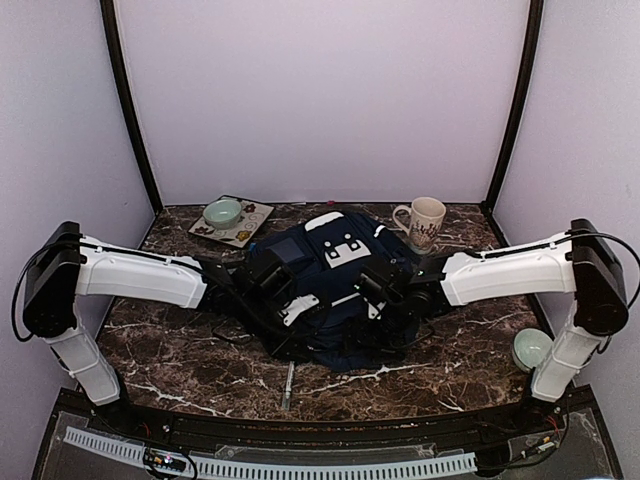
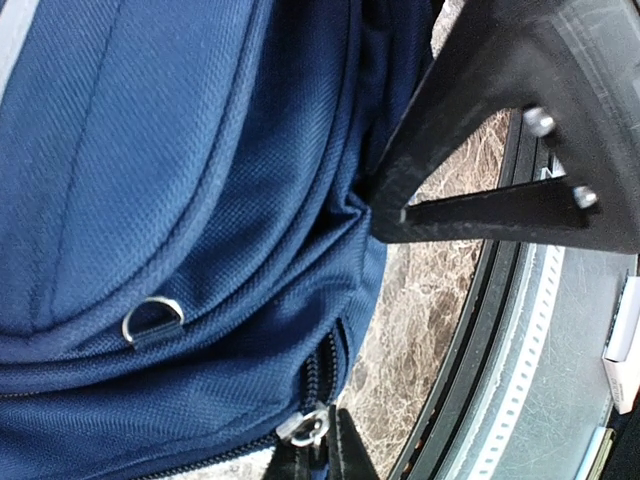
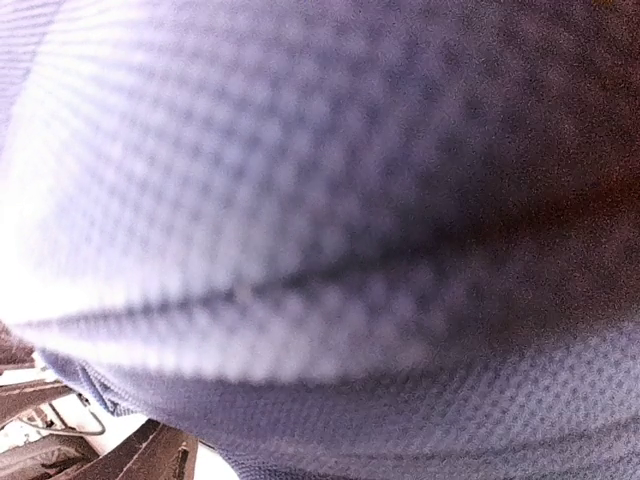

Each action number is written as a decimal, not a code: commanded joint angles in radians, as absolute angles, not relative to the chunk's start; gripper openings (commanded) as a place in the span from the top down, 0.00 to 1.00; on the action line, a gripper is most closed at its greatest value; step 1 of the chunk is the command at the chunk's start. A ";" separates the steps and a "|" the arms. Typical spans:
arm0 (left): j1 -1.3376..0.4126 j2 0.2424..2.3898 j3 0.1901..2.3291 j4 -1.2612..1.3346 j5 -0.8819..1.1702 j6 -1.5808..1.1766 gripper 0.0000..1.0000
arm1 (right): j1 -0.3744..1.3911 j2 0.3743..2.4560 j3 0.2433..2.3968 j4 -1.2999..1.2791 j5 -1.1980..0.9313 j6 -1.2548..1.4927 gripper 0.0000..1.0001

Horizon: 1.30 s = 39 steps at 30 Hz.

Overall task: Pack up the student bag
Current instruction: Place the largest pocket of the student bag, then grab the largest pocket of the student bag.

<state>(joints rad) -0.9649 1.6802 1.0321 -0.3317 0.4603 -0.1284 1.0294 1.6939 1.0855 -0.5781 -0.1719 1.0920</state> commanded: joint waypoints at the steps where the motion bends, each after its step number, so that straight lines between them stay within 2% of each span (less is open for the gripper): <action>1: -0.992 1.619 1.057 -0.310 0.552 -0.133 1.00 | 1.038 1.629 1.065 -0.363 -0.203 1.079 0.21; 7: -0.992 1.634 1.074 -0.311 0.563 -0.153 0.99 | 1.085 1.615 1.096 -0.287 -0.335 1.012 0.21; 10: -0.992 1.630 1.074 -0.304 0.571 -0.168 0.88 | 1.089 1.616 1.080 -0.271 -0.326 1.035 0.21; 19: -0.988 1.604 1.053 -0.332 0.594 -0.169 0.67 | 1.098 1.476 0.941 -0.249 -0.267 1.104 0.21; 26: -0.927 1.538 1.063 -0.432 0.669 -0.131 0.58 | 1.124 1.465 0.982 -0.318 -0.253 1.052 0.21; 32: -0.858 1.483 1.054 -0.537 0.503 -0.092 0.56 | 1.169 1.578 1.123 -0.421 -0.171 0.987 0.25; 39: -0.795 1.432 1.008 -0.546 0.398 -0.101 0.56 | 1.191 1.687 1.259 -0.467 -0.093 0.974 0.30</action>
